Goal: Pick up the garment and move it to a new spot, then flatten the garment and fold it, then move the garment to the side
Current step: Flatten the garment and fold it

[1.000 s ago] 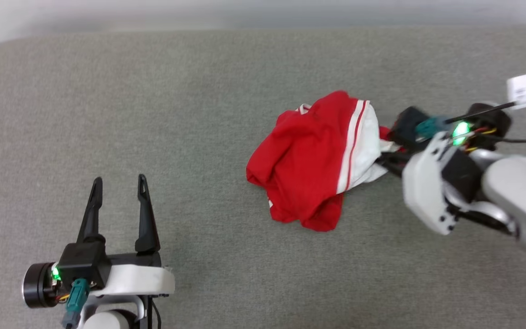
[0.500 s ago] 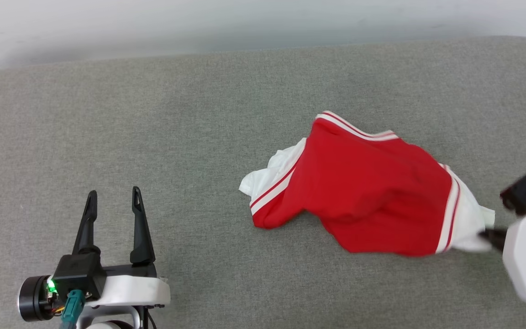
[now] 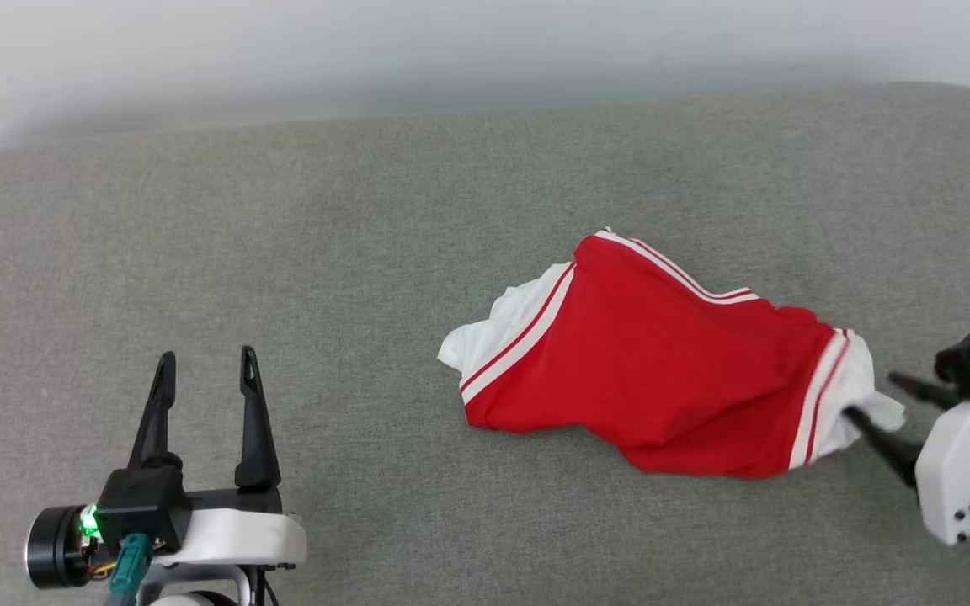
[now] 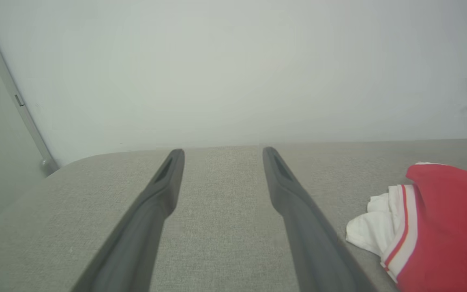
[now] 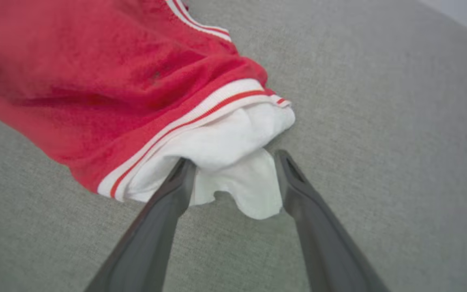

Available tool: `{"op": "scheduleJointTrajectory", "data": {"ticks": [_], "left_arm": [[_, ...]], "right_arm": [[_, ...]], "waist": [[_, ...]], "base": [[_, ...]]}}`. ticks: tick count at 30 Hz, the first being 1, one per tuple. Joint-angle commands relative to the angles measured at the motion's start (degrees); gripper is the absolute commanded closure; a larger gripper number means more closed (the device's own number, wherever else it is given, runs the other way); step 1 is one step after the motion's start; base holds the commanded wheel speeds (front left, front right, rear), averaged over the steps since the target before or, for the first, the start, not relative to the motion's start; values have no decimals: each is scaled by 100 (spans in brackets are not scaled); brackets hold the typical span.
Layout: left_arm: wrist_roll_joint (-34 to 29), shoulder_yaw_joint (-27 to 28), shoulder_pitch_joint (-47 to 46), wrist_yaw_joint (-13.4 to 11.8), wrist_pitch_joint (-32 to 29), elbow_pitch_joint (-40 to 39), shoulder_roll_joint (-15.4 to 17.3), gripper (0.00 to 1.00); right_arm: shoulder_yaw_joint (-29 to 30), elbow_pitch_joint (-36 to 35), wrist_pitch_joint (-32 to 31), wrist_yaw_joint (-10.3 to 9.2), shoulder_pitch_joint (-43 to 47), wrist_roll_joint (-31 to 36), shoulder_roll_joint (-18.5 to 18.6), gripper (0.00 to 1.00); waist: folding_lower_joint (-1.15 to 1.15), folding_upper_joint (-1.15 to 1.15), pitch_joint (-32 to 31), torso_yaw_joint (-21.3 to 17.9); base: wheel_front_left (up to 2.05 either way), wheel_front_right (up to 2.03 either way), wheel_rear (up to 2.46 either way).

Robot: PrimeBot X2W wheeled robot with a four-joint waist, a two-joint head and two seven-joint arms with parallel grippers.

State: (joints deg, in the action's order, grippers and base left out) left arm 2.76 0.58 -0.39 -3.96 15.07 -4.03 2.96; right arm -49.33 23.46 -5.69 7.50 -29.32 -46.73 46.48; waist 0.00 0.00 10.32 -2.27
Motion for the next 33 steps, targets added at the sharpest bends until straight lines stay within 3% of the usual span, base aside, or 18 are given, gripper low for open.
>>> {"op": "scheduleJointTrajectory", "data": {"ticks": [1, 6, 11, 19, 27, 33], "left_arm": [[-18, 39, -43, 47, 15, -2, 35, 0], [-97, 117, -341, 257, 15, -15, 195, 0], [-192, 79, -917, 552, 15, 161, 521, 0], [-187, -365, -2217, 1006, -144, 997, 1042, 0], [263, -1617, -3536, 1131, -1474, 1474, 1642, 0], [1769, -3060, -4594, 1131, -3085, 1575, 2213, 0]], "right_arm": [[168, -55, 132, -2, 89, 129, 6, 0], [1124, -404, 637, -2, 327, 556, -120, 0], [2267, -847, 1005, -2, 785, 1275, -540, 0], [4104, -1869, 1557, -2, 1731, 2829, -2013, 0], [4836, -2489, 1960, -2, 2418, 3691, -3225, 0], [4861, -2610, 2046, -2, 2590, 3987, -3587, 0]], "waist": [[0, 0, -70, -30], [0, 0, -207, -64], [0, 0, -238, -92], [0, 0, -103, -249], [0, 0, 131, -414], [0, 0, 398, -533]], "base": [[0, 0, 0], [0, 0, 0], [0, 0, 0], [0, 0, 0], [0, 0, 0], [0, 0, 0]]}}
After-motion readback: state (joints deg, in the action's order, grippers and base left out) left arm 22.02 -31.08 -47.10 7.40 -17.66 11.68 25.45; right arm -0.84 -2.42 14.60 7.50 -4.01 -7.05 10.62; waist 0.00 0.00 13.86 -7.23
